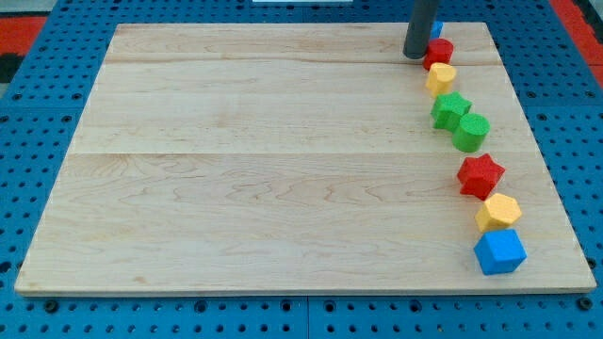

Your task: Move the green green star right a bit

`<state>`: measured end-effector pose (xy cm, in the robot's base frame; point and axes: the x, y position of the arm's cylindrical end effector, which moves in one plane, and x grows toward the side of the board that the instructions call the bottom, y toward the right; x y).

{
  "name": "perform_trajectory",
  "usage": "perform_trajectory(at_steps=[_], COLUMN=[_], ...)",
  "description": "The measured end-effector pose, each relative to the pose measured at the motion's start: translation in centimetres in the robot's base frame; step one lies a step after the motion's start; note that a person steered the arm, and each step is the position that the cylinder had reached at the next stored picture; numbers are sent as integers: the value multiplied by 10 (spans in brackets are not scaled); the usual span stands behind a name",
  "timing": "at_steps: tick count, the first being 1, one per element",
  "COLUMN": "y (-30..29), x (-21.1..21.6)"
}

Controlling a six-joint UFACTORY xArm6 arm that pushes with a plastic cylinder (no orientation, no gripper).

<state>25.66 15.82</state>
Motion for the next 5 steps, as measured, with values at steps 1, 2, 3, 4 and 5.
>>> perform_trajectory(at_steps=[1,2,3,4,5], y=[-42,-92,-95,-119,-134], x=[-12,-45,-65,-64,-64])
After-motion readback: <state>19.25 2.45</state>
